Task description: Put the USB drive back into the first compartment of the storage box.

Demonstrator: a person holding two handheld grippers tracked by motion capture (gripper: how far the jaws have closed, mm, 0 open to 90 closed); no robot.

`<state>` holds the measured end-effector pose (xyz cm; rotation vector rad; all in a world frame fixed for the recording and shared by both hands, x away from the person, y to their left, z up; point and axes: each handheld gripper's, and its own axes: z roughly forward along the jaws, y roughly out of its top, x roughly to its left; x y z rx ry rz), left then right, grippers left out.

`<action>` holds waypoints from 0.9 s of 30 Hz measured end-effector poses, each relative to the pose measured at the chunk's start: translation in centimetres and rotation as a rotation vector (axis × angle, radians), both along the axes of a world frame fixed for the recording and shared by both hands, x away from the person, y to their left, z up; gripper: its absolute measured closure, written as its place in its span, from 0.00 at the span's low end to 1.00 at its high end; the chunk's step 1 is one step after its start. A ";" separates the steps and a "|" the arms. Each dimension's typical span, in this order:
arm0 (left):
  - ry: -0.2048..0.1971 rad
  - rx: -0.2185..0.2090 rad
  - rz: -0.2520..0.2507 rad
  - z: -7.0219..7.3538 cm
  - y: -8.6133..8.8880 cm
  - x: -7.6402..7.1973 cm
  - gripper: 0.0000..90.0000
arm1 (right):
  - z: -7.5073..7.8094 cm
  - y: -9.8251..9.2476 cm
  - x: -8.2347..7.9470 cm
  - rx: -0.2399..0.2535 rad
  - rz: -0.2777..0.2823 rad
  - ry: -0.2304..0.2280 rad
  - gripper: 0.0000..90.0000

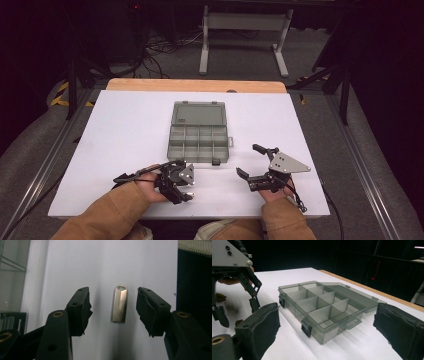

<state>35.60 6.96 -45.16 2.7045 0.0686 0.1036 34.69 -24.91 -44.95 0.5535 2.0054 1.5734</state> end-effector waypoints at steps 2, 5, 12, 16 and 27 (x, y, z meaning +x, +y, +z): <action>-0.002 0.003 0.000 0.0 0.0 0.0 0.52 | 0.0 0.0 0.0 0.000 0.000 0.001 0.07; -0.001 0.006 -0.003 -0.1 0.0 0.0 0.56 | 0.0 0.0 0.0 0.000 0.001 0.001 0.07; -0.006 0.022 -0.016 -0.2 -0.2 -0.1 0.64 | 0.0 0.0 0.0 -0.001 0.001 0.000 0.07; -0.003 0.032 -0.018 -0.4 -0.3 -0.2 0.71 | 0.0 0.0 0.0 -0.002 0.000 0.000 0.07; 0.004 0.046 -0.037 -0.4 -0.3 -0.4 0.82 | 0.0 0.0 0.0 -0.002 0.000 0.001 0.07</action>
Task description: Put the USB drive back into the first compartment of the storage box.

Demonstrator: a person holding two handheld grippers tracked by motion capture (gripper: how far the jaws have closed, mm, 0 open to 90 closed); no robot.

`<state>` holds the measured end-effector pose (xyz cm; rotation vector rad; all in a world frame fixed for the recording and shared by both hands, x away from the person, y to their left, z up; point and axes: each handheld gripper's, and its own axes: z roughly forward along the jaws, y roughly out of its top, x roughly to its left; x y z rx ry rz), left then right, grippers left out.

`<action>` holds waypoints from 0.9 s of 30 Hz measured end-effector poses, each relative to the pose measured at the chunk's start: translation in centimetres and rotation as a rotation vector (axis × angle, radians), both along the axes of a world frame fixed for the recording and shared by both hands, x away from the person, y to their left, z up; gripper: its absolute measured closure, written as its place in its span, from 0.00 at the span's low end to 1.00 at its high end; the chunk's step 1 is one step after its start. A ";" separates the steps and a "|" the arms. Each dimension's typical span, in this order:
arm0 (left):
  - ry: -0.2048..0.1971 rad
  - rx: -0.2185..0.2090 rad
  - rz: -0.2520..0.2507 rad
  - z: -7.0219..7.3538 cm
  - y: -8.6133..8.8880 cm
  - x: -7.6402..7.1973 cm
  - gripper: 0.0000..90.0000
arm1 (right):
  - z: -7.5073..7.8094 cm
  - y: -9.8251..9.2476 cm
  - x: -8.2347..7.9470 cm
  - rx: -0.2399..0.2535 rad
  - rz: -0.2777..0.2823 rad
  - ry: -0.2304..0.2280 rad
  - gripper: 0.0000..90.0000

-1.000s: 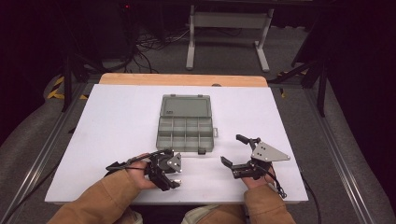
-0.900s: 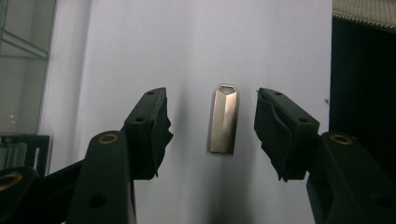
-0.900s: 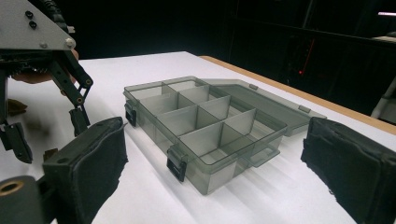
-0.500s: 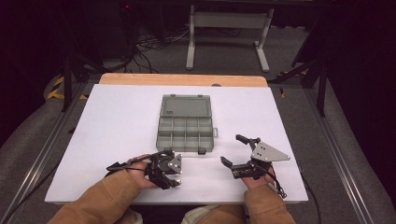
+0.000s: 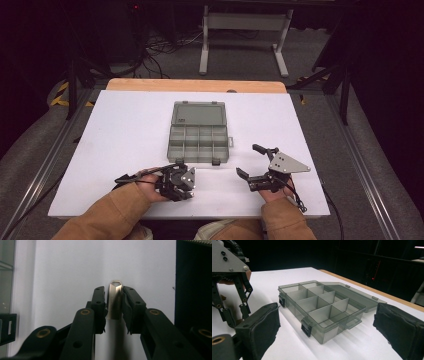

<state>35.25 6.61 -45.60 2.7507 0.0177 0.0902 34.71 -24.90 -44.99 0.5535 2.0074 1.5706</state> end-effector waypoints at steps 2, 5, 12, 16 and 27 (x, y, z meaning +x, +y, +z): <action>0.001 0.000 -0.001 0.0 0.0 0.0 0.85 | 0.0 0.0 0.0 0.000 0.000 0.000 0.07; 0.005 0.002 -0.004 0.0 0.0 0.0 0.86 | 0.0 0.0 0.0 0.001 -0.001 0.001 0.07; 0.008 0.003 -0.004 0.0 0.0 0.1 0.87 | -0.1 0.0 0.0 0.002 -0.003 0.005 0.07; 0.008 0.004 -0.004 0.1 0.0 0.1 0.87 | -0.1 0.0 0.0 0.002 -0.003 0.004 0.07; 0.009 -0.040 0.002 1.2 0.4 0.2 0.87 | -0.1 -0.1 0.1 0.001 -0.005 0.004 0.07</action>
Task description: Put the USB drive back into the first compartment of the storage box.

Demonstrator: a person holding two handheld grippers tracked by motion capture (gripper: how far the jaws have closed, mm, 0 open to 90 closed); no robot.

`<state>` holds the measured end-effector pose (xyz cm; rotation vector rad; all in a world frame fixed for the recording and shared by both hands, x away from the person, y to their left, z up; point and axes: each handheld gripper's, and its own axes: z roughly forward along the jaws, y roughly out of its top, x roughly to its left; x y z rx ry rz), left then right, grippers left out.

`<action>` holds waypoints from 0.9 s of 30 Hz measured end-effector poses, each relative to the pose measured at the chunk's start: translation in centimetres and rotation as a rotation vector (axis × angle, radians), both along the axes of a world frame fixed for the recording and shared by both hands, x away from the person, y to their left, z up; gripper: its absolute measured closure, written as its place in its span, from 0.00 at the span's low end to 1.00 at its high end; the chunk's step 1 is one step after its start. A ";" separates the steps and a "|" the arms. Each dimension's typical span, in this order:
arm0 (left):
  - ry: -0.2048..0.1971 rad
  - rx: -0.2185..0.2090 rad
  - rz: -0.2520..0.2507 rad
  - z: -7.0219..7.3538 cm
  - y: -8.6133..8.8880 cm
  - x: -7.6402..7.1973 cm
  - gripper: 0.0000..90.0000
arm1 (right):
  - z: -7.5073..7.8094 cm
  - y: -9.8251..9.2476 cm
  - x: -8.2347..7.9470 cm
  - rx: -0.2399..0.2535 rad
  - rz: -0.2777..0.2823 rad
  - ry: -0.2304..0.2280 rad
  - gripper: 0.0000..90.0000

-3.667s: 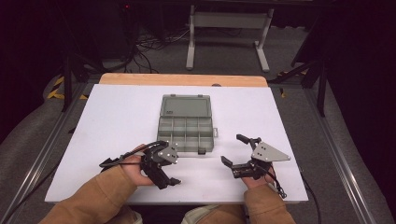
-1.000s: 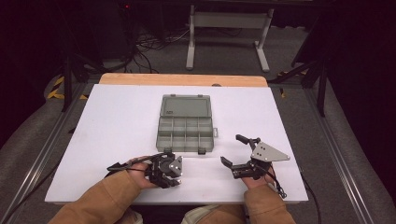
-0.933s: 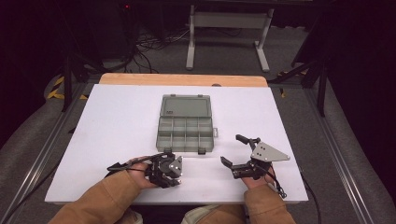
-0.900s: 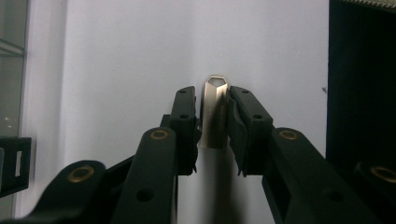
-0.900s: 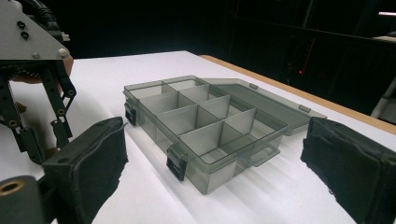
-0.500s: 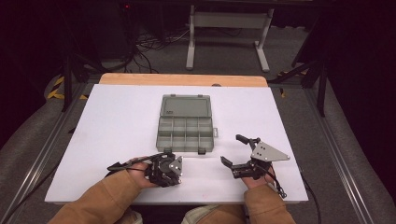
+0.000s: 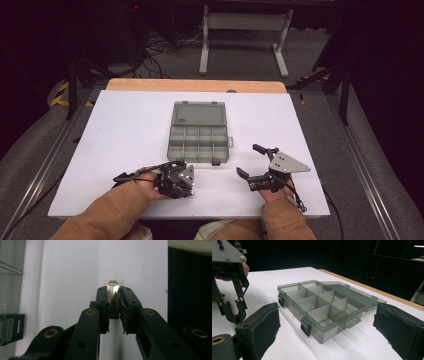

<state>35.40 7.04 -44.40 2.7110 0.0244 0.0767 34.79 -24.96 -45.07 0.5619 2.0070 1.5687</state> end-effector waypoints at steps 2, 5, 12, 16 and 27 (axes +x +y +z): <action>-0.001 -0.008 0.003 0.2 0.1 0.0 0.87 | 0.0 0.0 0.0 0.000 0.000 0.000 0.07; -0.004 -0.025 0.004 0.7 0.3 0.0 0.87 | 0.0 0.0 0.0 0.000 0.001 0.000 0.07; -0.011 -0.071 0.024 1.8 0.8 0.0 0.87 | 0.0 0.1 0.0 0.001 0.003 -0.001 0.07; -0.016 -0.104 0.038 2.5 1.3 0.3 0.87 | 0.0 0.0 0.0 -0.001 0.002 -0.001 0.07; -0.002 -0.170 0.093 3.6 2.4 1.3 0.87 | 0.0 0.1 0.0 -0.001 0.004 -0.001 0.07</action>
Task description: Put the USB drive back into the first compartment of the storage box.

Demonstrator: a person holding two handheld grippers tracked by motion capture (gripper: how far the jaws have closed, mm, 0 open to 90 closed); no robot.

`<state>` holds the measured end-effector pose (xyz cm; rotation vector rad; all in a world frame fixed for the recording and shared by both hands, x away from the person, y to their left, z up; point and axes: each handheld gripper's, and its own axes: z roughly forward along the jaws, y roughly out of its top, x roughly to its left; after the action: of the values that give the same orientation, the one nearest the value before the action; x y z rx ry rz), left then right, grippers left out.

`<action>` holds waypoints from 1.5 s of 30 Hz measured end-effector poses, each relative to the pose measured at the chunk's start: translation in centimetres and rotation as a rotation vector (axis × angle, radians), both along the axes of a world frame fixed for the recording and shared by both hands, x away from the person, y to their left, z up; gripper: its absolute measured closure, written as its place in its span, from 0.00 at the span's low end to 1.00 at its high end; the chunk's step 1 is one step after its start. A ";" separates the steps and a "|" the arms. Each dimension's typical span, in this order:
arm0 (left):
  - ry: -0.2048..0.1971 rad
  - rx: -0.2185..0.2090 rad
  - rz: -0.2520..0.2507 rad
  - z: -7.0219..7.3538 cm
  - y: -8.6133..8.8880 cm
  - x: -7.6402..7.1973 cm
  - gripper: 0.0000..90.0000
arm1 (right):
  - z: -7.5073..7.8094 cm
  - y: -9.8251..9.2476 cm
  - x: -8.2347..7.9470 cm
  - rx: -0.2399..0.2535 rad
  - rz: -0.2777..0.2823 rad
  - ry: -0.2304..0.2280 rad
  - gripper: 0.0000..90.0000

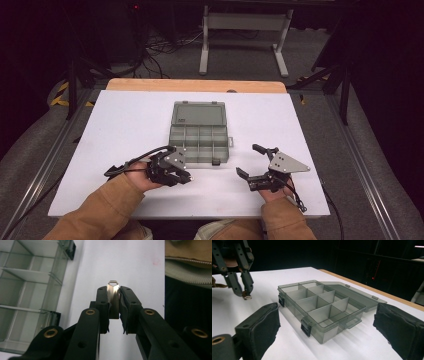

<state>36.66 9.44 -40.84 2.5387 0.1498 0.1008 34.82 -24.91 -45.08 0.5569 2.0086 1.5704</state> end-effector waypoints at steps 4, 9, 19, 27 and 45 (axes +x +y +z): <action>0.009 -0.039 0.030 0.5 0.6 0.6 0.87 | 0.0 0.0 0.0 0.000 0.000 0.000 0.07; 0.010 -0.069 0.061 1.0 1.1 1.4 0.87 | 0.0 0.0 0.0 -0.001 0.001 0.000 0.07; 0.002 -0.105 0.111 1.5 1.8 2.4 0.87 | 0.0 0.0 0.0 0.000 0.000 0.001 0.07; -0.002 -0.157 0.180 2.0 2.7 3.5 0.87 | 0.0 0.0 0.0 -0.001 -0.001 0.002 0.07; 0.002 -0.215 0.297 2.3 3.5 6.4 0.87 | -0.1 -0.1 0.1 0.003 -0.001 0.002 0.07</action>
<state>43.09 12.96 -38.54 2.2871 0.5108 0.1877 34.91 -24.98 -45.14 0.5608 2.0075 1.5737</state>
